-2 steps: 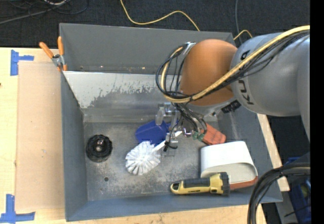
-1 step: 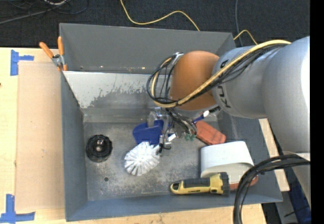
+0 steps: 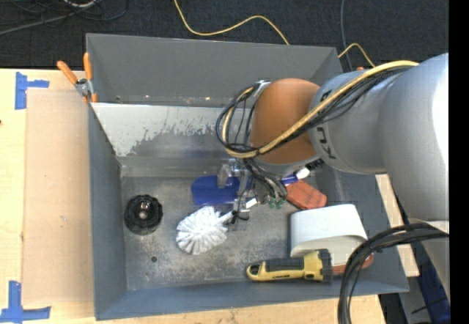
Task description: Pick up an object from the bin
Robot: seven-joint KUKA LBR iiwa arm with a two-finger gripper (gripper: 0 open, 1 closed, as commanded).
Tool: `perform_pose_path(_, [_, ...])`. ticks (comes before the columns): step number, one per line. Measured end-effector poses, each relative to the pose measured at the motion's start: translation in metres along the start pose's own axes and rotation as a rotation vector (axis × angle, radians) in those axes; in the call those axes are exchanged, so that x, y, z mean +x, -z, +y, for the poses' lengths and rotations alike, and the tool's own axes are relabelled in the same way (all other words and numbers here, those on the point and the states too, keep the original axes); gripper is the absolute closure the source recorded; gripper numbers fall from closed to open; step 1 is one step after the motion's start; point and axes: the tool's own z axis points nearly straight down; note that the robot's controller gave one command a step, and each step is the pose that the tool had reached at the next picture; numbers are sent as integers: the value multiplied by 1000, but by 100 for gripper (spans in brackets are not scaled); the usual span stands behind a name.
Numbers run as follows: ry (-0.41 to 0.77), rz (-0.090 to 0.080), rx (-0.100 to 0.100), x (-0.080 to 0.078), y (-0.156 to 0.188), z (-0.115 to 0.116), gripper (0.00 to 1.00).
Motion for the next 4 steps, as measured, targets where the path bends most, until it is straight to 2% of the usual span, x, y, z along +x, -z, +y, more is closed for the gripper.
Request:
perform_pose_path(1, [35, 0, 0, -5, -3, 3, 0])
perform_pose_path(2, [-3, 0, -1, 0, 0, 0, 100])
perform_pose_path(3, [-3, 0, -1, 0, 0, 0, 100])
perform_pose_path(4, [-4, 11, -1, 4, 15, 0, 100])
